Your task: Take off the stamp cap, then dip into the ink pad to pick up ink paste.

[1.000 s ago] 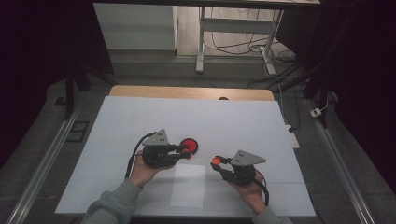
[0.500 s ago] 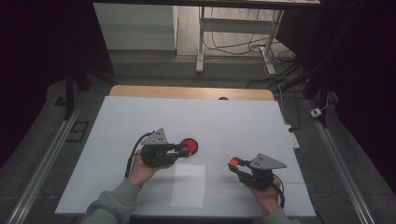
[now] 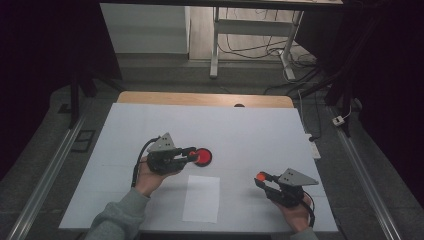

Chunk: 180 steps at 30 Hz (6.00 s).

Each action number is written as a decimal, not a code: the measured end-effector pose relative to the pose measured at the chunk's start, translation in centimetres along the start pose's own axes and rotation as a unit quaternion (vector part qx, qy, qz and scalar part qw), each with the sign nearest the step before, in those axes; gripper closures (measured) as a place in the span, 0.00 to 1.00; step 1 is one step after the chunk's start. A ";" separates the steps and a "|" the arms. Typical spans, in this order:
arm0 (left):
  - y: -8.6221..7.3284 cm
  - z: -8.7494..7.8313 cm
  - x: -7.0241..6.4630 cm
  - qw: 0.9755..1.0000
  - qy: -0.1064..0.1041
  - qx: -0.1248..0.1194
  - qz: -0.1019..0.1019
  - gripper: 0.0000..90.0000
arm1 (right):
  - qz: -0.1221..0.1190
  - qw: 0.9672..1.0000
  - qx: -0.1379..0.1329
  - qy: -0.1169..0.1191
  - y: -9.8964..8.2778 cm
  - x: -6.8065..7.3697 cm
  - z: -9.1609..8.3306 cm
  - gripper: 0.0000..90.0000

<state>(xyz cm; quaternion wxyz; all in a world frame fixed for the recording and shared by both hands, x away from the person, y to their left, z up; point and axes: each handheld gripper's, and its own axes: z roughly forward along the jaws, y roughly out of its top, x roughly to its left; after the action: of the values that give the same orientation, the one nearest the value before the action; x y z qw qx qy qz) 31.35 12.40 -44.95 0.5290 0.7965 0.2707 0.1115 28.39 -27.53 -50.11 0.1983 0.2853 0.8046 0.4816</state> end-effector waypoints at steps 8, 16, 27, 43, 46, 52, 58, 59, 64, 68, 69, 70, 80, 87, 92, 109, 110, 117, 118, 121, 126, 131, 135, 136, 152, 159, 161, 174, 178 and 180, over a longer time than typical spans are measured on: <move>0.4 0.4 0.6 1.000 -0.007 0.010 -0.007 0.80 | 0.003 1.000 0.000 -0.006 -0.1 -0.3 -0.1 0.72; 1.0 1.3 0.9 1.000 0.005 0.013 -0.007 0.80 | 0.005 1.000 0.000 -0.008 -0.2 -0.4 -0.2 0.72; 0.6 1.9 2.0 0.999 0.017 0.024 -0.014 0.80 | 0.006 1.000 0.002 -0.011 -0.2 -0.6 -0.2 0.72; 0.2 3.1 3.2 0.998 0.031 0.041 -0.024 0.80 | 0.008 1.000 0.005 -0.012 -0.4 -0.6 -0.3 0.72; 0.1 3.3 3.3 0.998 0.035 0.044 -0.023 0.80 | 0.007 1.000 0.005 -0.013 -0.4 -0.6 -0.4 0.72; -0.2 3.7 3.9 0.998 0.039 0.043 -0.027 0.80 | 0.008 1.000 0.007 -0.012 -0.5 -0.6 -0.4 0.72; -0.5 4.4 4.2 0.998 0.038 0.046 -0.029 0.80 | 0.008 1.000 0.009 -0.014 -0.5 -0.5 -0.3 0.72; -0.5 4.6 4.2 0.998 0.040 0.047 -0.027 0.80 | 0.008 1.000 0.009 -0.015 -0.5 -0.5 -0.3 0.72; -0.8 5.6 4.4 0.997 0.040 0.056 -0.026 0.80 | 0.010 1.000 0.009 -0.011 -0.6 -0.6 -0.3 0.72; -1.0 6.3 4.4 0.997 0.038 0.067 -0.024 0.80 | 0.012 1.000 0.007 -0.010 -0.6 -0.6 -0.3 0.72; -1.1 6.5 4.4 0.997 0.039 0.069 -0.023 0.80 | 0.011 1.000 0.008 -0.010 -0.6 -0.6 -0.3 0.72; -1.2 6.6 4.4 0.996 0.040 0.070 -0.023 0.80 | 0.011 1.000 0.008 -0.009 -0.6 -0.5 -0.3 0.72; -1.8 7.9 4.5 0.995 0.035 0.085 -0.024 0.80 | 0.012 1.000 0.008 -0.007 -0.6 -0.5 -0.3 0.72; -2.2 8.5 4.6 0.994 0.037 0.096 -0.023 0.80 | 0.012 1.000 0.004 -0.001 -0.5 -0.3 -0.3 0.72; -2.4 8.8 4.6 0.994 0.037 0.098 -0.021 0.80 | 0.012 1.000 0.005 -0.002 -0.5 -0.3 -0.3 0.72; -3.1 9.4 4.9 0.994 0.048 0.098 -0.015 0.80 | 0.009 1.000 0.006 0.000 -0.6 -0.3 -0.4 0.72; -3.2 9.4 5.0 0.994 0.047 0.099 -0.016 0.80 | 0.009 1.000 0.006 0.000 -0.6 -0.3 -0.4 0.72; -3.4 9.8 4.8 0.993 0.050 0.104 -0.009 0.80 | 0.012 1.000 0.005 0.001 -0.6 -0.3 -0.4 0.72; -3.5 9.9 4.8 0.993 0.050 0.105 -0.007 0.80 | 0.012 1.000 0.005 0.001 -0.7 -0.3 -0.5 0.72; -3.6 9.9 4.8 0.993 0.050 0.104 -0.007 0.80 | 0.011 1.000 0.005 0.000 -0.6 -0.4 -0.5 0.72; -3.7 9.8 4.7 0.993 0.050 0.103 -0.003 0.81 | 0.012 1.000 0.003 0.002 -0.6 -0.3 -0.5 0.72; -3.7 9.9 4.3 0.992 0.063 0.107 0.018 0.81 | 0.014 1.000 0.002 0.001 -0.6 -0.3 -0.6 0.72; -3.9 9.8 4.2 0.993 0.064 0.102 0.017 0.81 | 0.014 1.000 0.002 0.002 -0.6 -0.3 -0.6 0.72; -3.9 9.8 4.2 0.993 0.066 0.101 0.018 0.81 | 0.015 1.000 0.002 0.002 -0.6 -0.3 -0.6 0.72; -4.2 9.8 3.9 0.993 0.073 0.093 0.019 0.81 | 0.029 1.000 -0.006 0.008 -0.7 -0.4 -0.7 0.72; -4.3 9.8 3.8 0.993 0.078 0.091 0.018 0.81 | 0.029 1.000 -0.007 0.008 -0.6 -0.2 -0.7 0.72; -4.3 9.8 3.9 0.993 0.077 0.090 0.017 0.81 | 0.028 1.000 -0.007 0.009 -0.6 -0.2 -0.7 0.72; -4.4 9.8 3.9 0.993 0.075 0.088 0.015 0.81 | 0.028 1.000 -0.007 0.009 -0.6 -0.2 -0.7 0.72; -4.3 9.8 3.9 0.993 0.075 0.089 0.017 0.81 | 0.028 1.000 -0.006 0.009 -0.6 -0.2 -0.7 0.72; -4.4 9.8 3.9 0.993 0.075 0.088 0.016 0.81 | 0.027 1.000 -0.007 0.009 -0.6 -0.2 -0.7 0.72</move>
<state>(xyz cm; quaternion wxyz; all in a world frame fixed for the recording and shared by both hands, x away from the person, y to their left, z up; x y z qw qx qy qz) 37.78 8.17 -53.39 0.4337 0.8334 0.3057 0.1547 27.95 -28.34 -50.30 0.1802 0.3013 0.7951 0.4945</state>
